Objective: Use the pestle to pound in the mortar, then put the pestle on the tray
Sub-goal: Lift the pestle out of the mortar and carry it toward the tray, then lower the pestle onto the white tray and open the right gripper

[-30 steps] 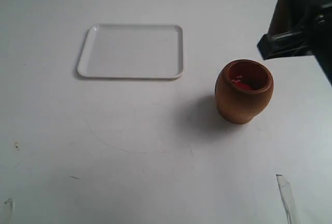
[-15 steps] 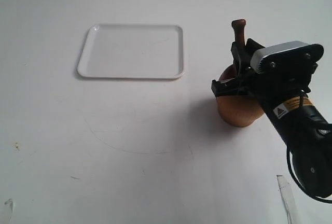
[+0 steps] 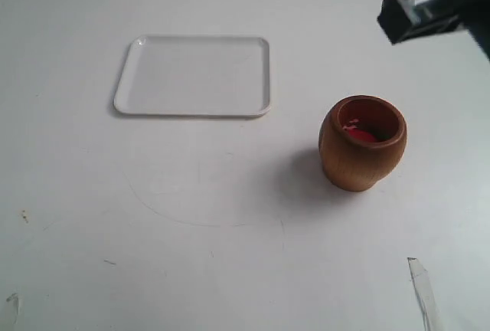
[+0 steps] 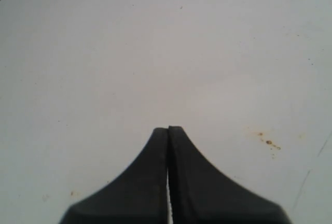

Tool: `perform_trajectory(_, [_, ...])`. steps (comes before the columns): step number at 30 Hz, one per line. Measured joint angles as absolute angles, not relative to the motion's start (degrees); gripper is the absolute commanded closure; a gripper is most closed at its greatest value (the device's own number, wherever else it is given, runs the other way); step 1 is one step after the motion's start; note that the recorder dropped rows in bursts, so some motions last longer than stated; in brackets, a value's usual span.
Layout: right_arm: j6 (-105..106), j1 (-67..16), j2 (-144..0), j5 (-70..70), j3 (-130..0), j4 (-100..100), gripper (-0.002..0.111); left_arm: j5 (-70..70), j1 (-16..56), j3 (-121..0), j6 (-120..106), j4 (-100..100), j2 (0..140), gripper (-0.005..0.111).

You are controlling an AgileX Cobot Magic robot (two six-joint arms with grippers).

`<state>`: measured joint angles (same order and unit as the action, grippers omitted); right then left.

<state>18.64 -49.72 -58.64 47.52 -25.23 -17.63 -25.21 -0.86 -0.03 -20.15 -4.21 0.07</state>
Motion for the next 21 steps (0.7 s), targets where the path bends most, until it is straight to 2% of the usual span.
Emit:
perform_trajectory(1, [20.82, -49.72, -57.45, 40.69, -28.27, -17.53, 0.108, -25.21, -0.86, -0.03, -20.15, -4.21, 0.07, 0.107])
perform_trajectory(2, [25.72, -49.72, -56.70, 23.26, -36.57, -17.36, 0.108, -25.21, -0.86, -0.03, -20.15, -4.21, 0.07, 0.107])
perform_trajectory(4, [28.89, -49.72, -60.41, 1.43, -48.17, -17.08, 0.108, -25.21, -0.86, -0.03, -20.15, -4.21, 0.07, 0.107])
perform_trajectory(6, [29.44, -49.72, -66.82, -15.87, -59.16, -16.18, 0.108, -25.21, -0.86, -0.03, -20.15, -4.21, 0.07, 0.107])
perform_trajectory(8, [28.79, -49.72, -74.35, -25.30, -67.07, -13.73, 0.108, -25.21, -0.86, -0.03, -20.15, -4.21, 0.07, 0.107])
perform_trajectory(13, [27.21, -49.72, -93.86, -34.58, -76.39, -0.64, 0.108, -25.21, -0.86, -0.03, -20.15, -4.21, 0.07, 0.107])
perform_trajectory(17, [28.57, -49.72, -105.56, -30.63, -76.53, 5.74, 0.108, -25.21, -0.86, -0.03, -20.15, -4.21, 0.07, 0.107])
perform_trajectory(21, [30.50, -49.72, -110.34, -26.09, -77.80, 5.74, 0.108, -25.21, -0.86, -0.03, -20.15, -4.21, 0.07, 0.107])
